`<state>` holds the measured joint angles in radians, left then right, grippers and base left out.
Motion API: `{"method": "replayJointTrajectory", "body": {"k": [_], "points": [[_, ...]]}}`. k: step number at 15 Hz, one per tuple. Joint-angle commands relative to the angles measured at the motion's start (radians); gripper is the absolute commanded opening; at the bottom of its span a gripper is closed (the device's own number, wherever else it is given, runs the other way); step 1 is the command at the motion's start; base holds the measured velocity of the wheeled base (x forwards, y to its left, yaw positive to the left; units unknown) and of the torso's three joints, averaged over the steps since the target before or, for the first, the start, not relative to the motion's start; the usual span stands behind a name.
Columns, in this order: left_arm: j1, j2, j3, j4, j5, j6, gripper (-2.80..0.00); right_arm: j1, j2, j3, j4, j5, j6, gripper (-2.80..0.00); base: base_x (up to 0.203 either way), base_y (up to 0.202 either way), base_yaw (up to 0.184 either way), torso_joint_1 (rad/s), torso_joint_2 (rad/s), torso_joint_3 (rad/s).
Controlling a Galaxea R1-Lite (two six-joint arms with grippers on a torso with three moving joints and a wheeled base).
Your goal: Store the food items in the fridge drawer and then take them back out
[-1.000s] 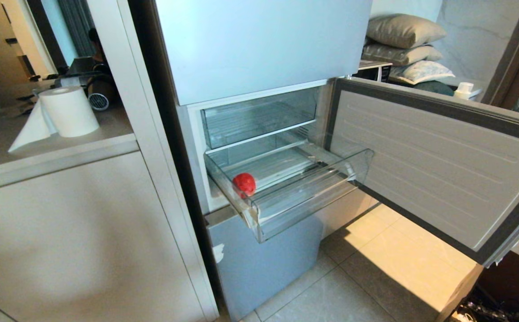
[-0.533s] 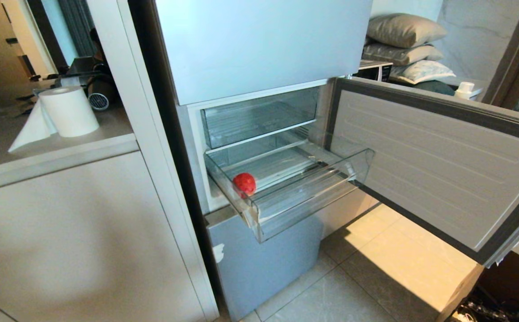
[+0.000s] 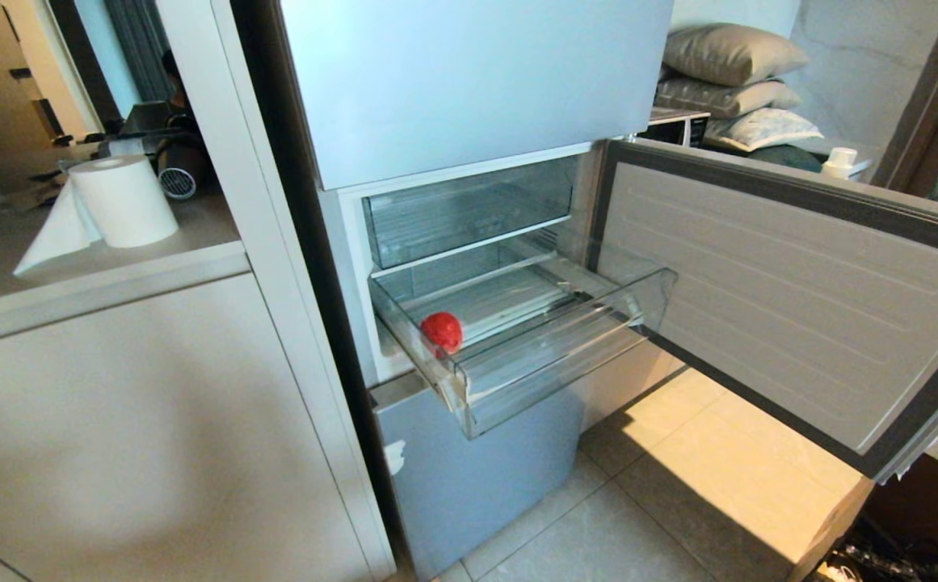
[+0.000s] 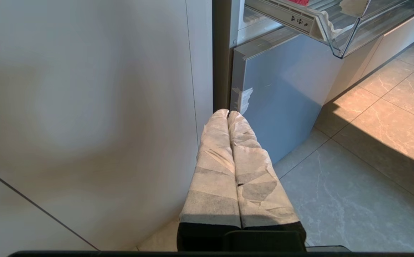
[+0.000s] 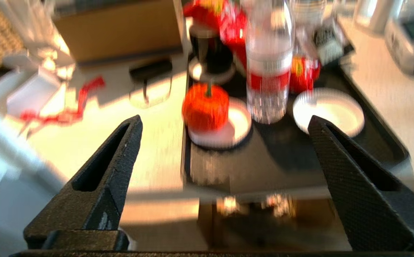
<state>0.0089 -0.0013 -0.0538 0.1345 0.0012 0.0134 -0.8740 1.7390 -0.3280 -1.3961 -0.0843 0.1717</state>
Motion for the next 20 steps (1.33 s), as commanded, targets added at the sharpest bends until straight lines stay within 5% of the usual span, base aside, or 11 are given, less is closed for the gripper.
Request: {"method": "replayJointTrajectory", "body": {"k": [1,11,20], "points": [[0.0,0.0,0.0,0.001,0.0,0.0,-2.8,-0.003,0.134,-0.074,-0.037,-0.001,-0.002,0.0,0.0,0.0,0.0,0.0,0.0,0.0],[0.0,0.0,0.0,0.001,0.0,0.0,-2.8,0.017,0.607,-0.733,0.121,0.113,-0.043,0.0,0.0,0.0,0.0,0.0,0.0,0.0],[0.0,0.0,0.0,0.001,0.0,0.0,-2.8,0.018,0.721,-0.858,0.22,0.128,-0.038,0.0,0.0,0.0,0.0,0.0,0.0,0.0]]}}
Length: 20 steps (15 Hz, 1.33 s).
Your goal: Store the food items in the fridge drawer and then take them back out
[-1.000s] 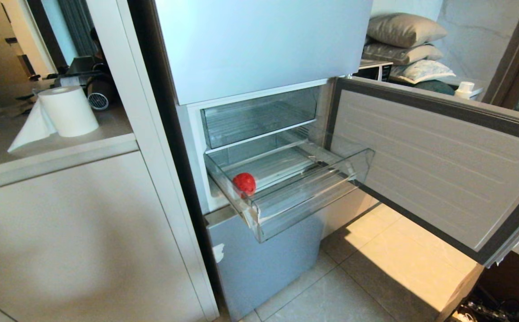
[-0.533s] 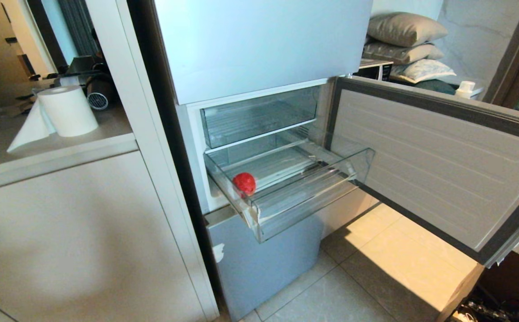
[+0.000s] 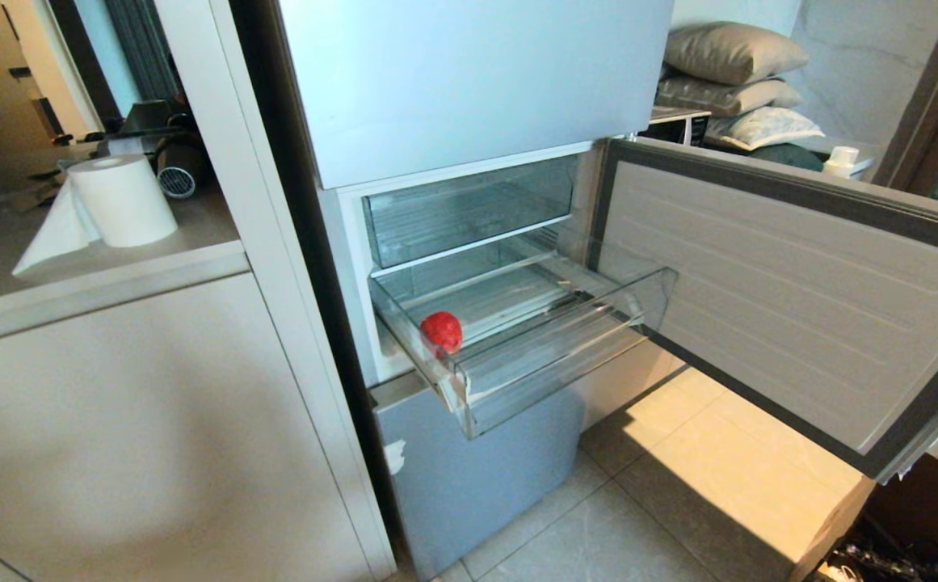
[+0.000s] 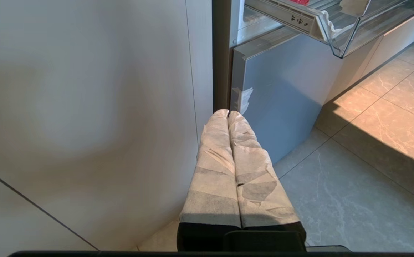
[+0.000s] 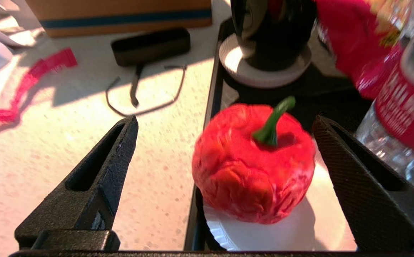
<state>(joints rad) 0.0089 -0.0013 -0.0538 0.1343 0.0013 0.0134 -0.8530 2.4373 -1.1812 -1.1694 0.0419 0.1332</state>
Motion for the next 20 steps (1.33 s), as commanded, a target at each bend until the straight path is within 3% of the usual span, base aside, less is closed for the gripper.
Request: {"method": "replayJointTrajectory", "body": {"k": [1,6,14,15,20], "points": [[0.0,0.0,0.0,0.001,0.0,0.0,-2.8,-0.005,0.024,-0.006,-0.007,0.003,0.0,0.0,0.0,0.0,0.0,0.0,0.0,0.0],[0.0,0.0,0.0,0.001,0.0,0.0,-2.8,-0.028,0.059,-0.009,-0.007,0.009,0.0,0.0,0.0,0.0,0.0,0.0,0.0,0.0],[0.0,0.0,0.0,0.001,0.0,0.0,-2.8,-0.047,0.132,-0.134,0.055,0.027,0.001,0.0,0.0,0.0,0.0,0.0,0.0,0.0],[0.0,0.0,0.0,0.001,0.0,0.0,-2.8,-0.047,0.129,-0.134,0.067,0.042,0.002,-2.8,0.0,0.0,0.0,0.0,0.0,0.0],[0.0,-0.002,0.0,0.001,0.0,0.0,-2.8,-0.053,0.08,-0.117,0.077,0.049,0.007,-2.8,0.0,0.0,0.0,0.0,0.0,0.0]]}}
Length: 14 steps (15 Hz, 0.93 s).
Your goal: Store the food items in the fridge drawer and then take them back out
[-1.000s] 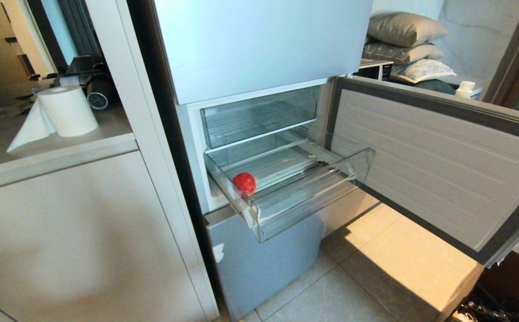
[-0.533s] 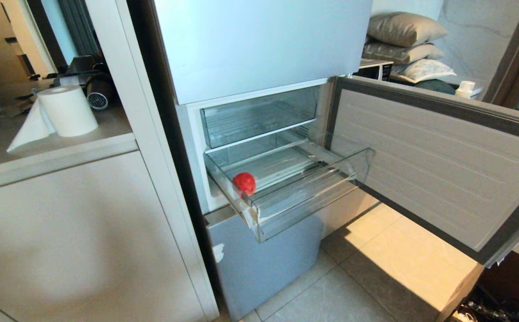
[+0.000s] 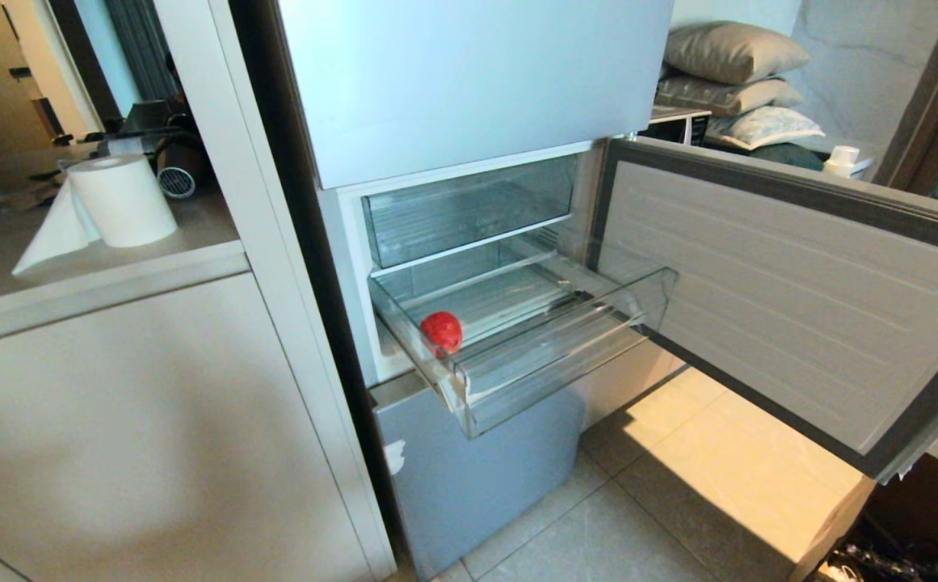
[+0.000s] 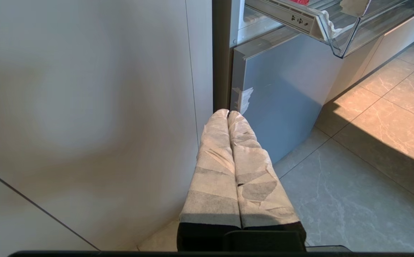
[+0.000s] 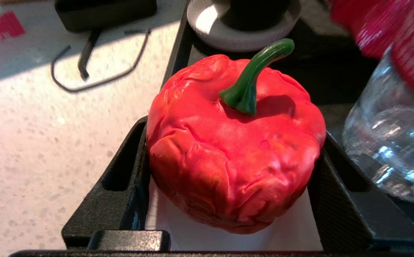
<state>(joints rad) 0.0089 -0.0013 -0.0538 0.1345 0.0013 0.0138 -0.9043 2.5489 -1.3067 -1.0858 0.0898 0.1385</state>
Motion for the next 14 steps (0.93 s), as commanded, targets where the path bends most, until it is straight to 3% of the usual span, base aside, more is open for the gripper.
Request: {"method": "replayJointTrajectory", "body": {"k": [1,5,9,12,14], "points": [[0.0,0.0,0.0,0.001,0.0,0.0,-2.8,-0.002,-0.074,0.022,0.0,0.001,0.003,-2.8,0.0,0.0,0.0,0.0,0.0,0.0],[0.0,0.0,0.0,0.001,0.0,0.0,-2.8,-0.002,-0.325,0.169,0.054,0.001,0.005,-2.8,0.0,0.0,0.0,0.0,0.0,0.0],[0.0,0.0,0.0,0.001,0.0,0.0,-2.8,-0.001,-0.73,0.348,0.12,0.0,0.008,-2.8,0.0,0.0,0.0,0.0,0.0,0.0],[0.0,-0.001,0.0,0.001,0.0,0.0,-2.8,0.007,-1.07,0.4,0.193,0.001,0.007,-2.8,0.0,0.0,0.0,0.0,0.0,0.0],[0.0,0.0,0.0,0.001,0.0,0.0,-2.8,0.059,-1.269,0.42,0.275,0.002,0.008,-2.8,0.0,0.0,0.0,0.0,0.0,0.0]]}}
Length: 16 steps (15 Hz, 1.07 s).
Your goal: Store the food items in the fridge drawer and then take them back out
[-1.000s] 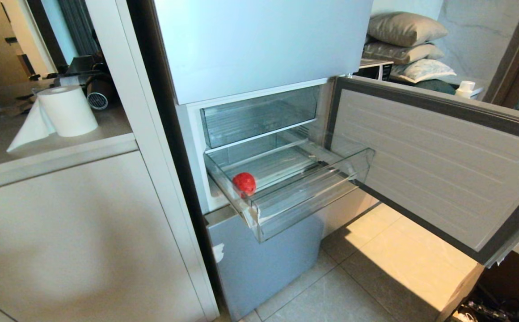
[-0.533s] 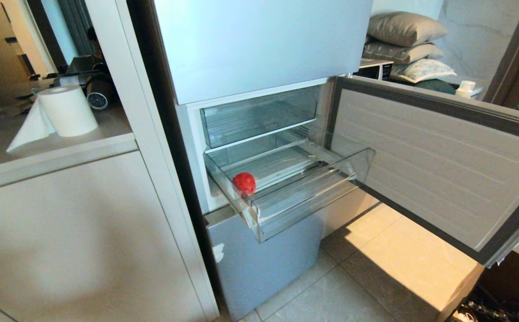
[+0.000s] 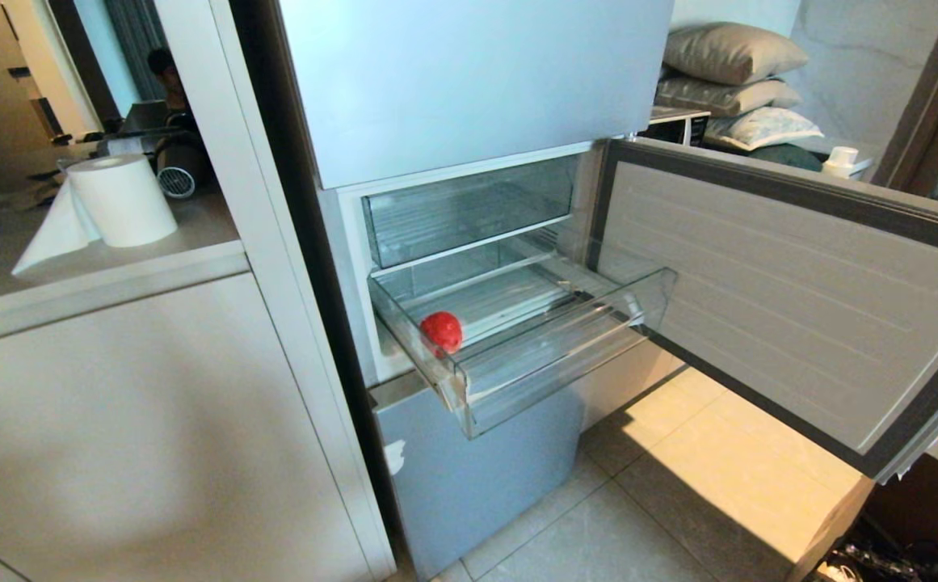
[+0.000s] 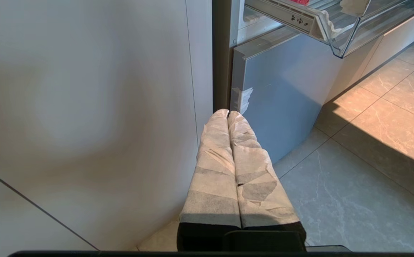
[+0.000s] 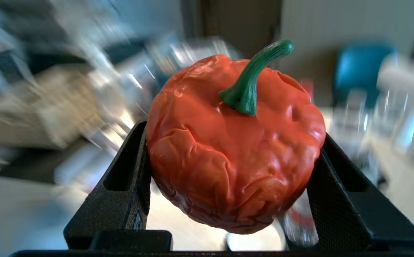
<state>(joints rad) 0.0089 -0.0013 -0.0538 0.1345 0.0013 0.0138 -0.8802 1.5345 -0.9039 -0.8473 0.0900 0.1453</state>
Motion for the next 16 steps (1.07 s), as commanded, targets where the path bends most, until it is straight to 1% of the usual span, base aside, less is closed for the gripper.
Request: {"method": "replayJointTrajectory", "body": {"k": [1,2,3,4,5,6,7,8,9,11,12,13,14,16], "points": [[0.0,-0.001,0.0,0.001,0.0,0.0,-2.8,0.105,-0.338,0.036,0.077,0.002,0.002,-2.8,0.0,0.0,0.0,0.0,0.0,0.0],[0.0,0.0,0.0,0.001,0.0,0.0,-2.8,0.215,-0.4,0.056,0.121,0.001,0.003,-2.8,0.0,0.0,0.0,0.0,0.0,0.0],[0.0,0.0,0.0,0.001,0.0,0.0,-2.8,0.342,-0.458,0.079,0.166,0.001,0.003,-2.8,0.0,0.0,0.0,0.0,0.0,0.0],[0.0,0.0,0.0,0.001,0.0,0.0,-2.8,0.489,-0.529,0.107,0.22,0.001,0.002,-2.8,0.0,0.0,0.0,0.0,0.0,0.0],[0.0,0.0,0.0,0.001,0.0,0.0,-2.8,0.627,-0.61,0.139,0.286,0.002,0.0,-2.8,0.0,0.0,0.0,0.0,0.0,0.0],[0.0,0.0,0.0,0.001,0.0,0.0,-2.8,0.743,-0.716,0.185,0.37,0.002,-0.002,-2.8,0.0,0.0,0.0,0.0,0.0,0.0],[0.0,0.0,0.0,0.001,0.0,-0.002,-2.8,0.827,-0.816,0.252,0.455,0.002,-0.003,-2.8,0.0,0.0,0.0,0.0,0.0,0.0],[0.0,0.0,0.0,0.001,0.0,0.0,-2.8,0.888,-0.901,0.353,0.523,0.001,-0.004,-2.8,0.0,0.0,0.0,0.0,0.0,0.0],[0.0,0.0,0.0,0.001,0.0,0.0,-2.8,0.928,-0.973,0.472,0.569,0.001,-0.004,-2.8,0.0,0.0,0.0,0.0,0.0,0.0],[0.0,0.0,0.0,0.001,0.0,0.0,-2.8,0.968,-1.087,0.673,0.614,-0.002,-0.016,-2.8,0.0,0.0,0.0,0.0,0.0,0.0],[0.0,0.0,0.0,0.001,0.0,0.0,-2.8,0.973,-1.148,0.76,0.628,-0.006,-0.045,-2.8,0.0,0.0,0.0,0.0,0.0,0.0],[0.0,0.0,0.0,0.001,0.0,0.0,-2.8,0.962,-1.194,0.842,0.638,-0.012,-0.102,-2.8,0.0,0.0,0.0,0.0,0.0,0.0],[0.0,0.0,0.0,0.001,0.0,0.0,-2.8,0.938,-1.246,0.89,0.658,-0.016,-0.154,-2.8,0.0,0.0,0.0,0.0,0.0,0.0],[0.0,0.0,0.0,0.001,0.0,-0.001,-2.8,0.906,-1.371,0.903,0.761,-0.043,-0.202,-2.8,0.0,0.0,0.0,0.0,0.0,0.0]]}}
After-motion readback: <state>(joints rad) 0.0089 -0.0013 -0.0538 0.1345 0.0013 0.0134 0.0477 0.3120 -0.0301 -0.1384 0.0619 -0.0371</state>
